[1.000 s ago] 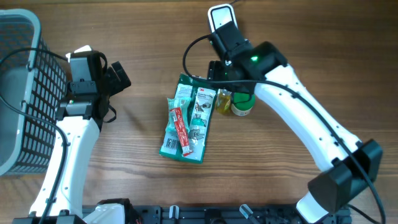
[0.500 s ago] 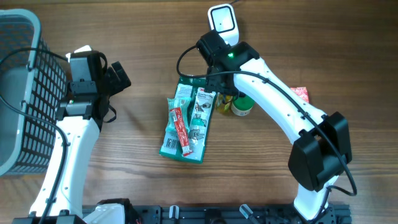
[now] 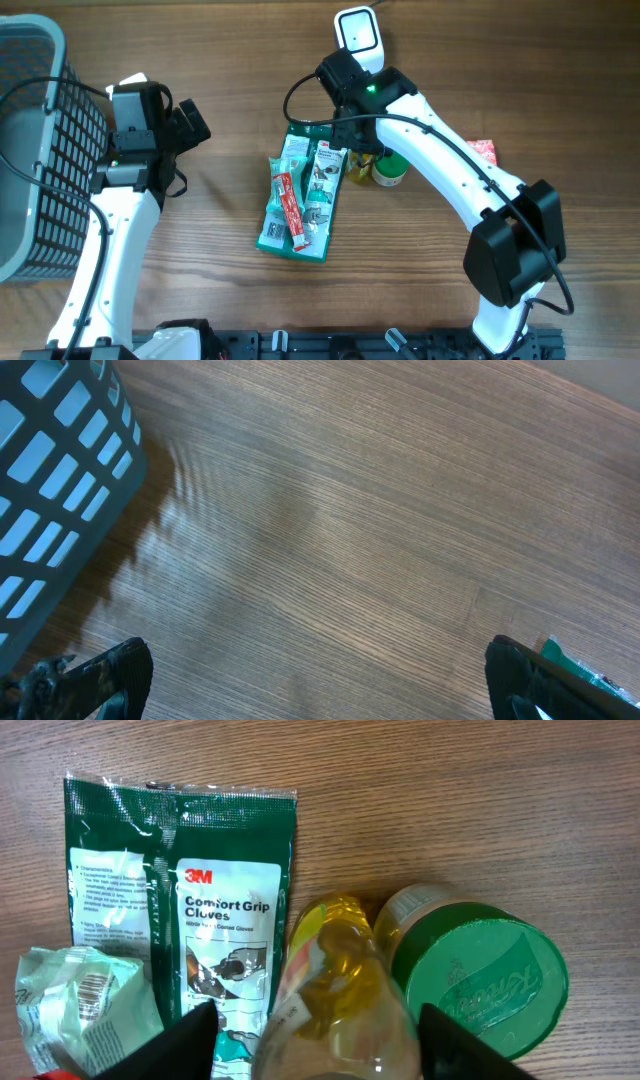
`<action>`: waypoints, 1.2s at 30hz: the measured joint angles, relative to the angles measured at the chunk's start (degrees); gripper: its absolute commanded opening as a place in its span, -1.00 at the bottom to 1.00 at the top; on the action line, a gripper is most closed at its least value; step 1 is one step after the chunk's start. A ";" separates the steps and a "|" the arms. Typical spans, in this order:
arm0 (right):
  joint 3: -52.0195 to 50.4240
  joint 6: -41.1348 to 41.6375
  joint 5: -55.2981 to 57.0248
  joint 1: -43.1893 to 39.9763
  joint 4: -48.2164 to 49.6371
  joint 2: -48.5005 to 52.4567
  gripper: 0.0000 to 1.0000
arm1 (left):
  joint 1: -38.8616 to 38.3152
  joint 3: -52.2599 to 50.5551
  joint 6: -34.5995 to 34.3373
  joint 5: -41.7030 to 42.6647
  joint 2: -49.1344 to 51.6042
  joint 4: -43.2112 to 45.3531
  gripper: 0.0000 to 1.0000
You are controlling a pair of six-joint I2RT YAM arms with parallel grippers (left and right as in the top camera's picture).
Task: Scan the item barcode
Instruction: 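Move the right gripper over to the green-capped jar, then lower the right gripper and grasp the green-capped jar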
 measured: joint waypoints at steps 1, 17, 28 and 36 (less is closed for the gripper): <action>0.00 0.00 -0.13 0.00 0.00 0.00 0.04 | 0.00 0.00 0.00 0.00 0.00 0.00 1.00; 0.00 -5.95 -13.99 0.00 3.69 0.00 0.02 | 0.00 0.00 0.00 0.00 0.00 0.00 1.00; 0.11 -9.77 -17.31 -0.15 4.02 0.00 0.77 | 0.00 0.00 0.00 0.00 0.00 0.00 1.00; 4.22 -11.47 -10.95 -9.57 -11.50 -10.01 0.99 | 0.00 0.00 0.00 0.00 0.00 -0.04 1.00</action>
